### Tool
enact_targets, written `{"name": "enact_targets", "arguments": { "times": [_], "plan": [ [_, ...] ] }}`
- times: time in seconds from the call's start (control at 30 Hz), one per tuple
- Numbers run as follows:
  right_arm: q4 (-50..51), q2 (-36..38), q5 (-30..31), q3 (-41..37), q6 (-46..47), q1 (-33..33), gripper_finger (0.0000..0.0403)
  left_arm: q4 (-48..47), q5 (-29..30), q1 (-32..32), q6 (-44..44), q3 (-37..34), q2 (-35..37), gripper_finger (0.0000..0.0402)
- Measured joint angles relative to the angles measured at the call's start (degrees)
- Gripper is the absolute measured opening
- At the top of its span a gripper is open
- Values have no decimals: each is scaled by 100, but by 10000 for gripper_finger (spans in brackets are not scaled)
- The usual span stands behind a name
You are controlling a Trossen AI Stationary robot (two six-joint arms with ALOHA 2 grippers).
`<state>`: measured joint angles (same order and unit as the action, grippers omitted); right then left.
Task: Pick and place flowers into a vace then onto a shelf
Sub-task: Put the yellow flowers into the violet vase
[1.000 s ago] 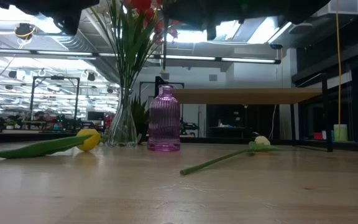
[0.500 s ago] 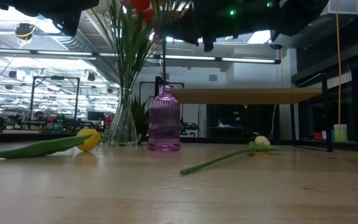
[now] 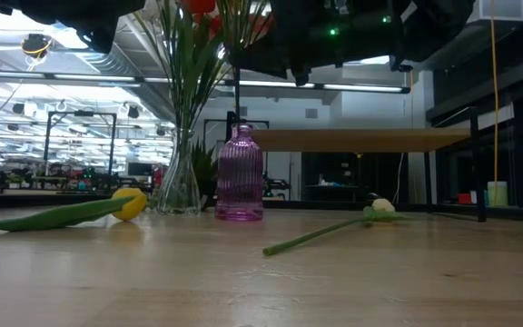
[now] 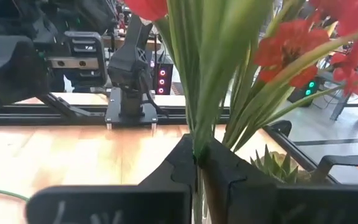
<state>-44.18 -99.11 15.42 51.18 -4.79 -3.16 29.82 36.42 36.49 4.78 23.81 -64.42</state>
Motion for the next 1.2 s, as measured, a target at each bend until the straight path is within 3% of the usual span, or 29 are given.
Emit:
{"name": "enact_targets", "arguments": {
  "times": [0.37, 0.83, 1.2],
  "plan": [
    [620, 0, 2, 2, 372, 38, 31, -2, 0, -1, 0, 0, 0, 5],
    [1334, 4, 2, 2, 630, 118, 128, -2, -2, -2, 2, 0, 0, 5],
    [1493, 138, 2, 7, 586, 118, 144, -2, 0, 0, 26, 0, 0, 5]
  ]
}}
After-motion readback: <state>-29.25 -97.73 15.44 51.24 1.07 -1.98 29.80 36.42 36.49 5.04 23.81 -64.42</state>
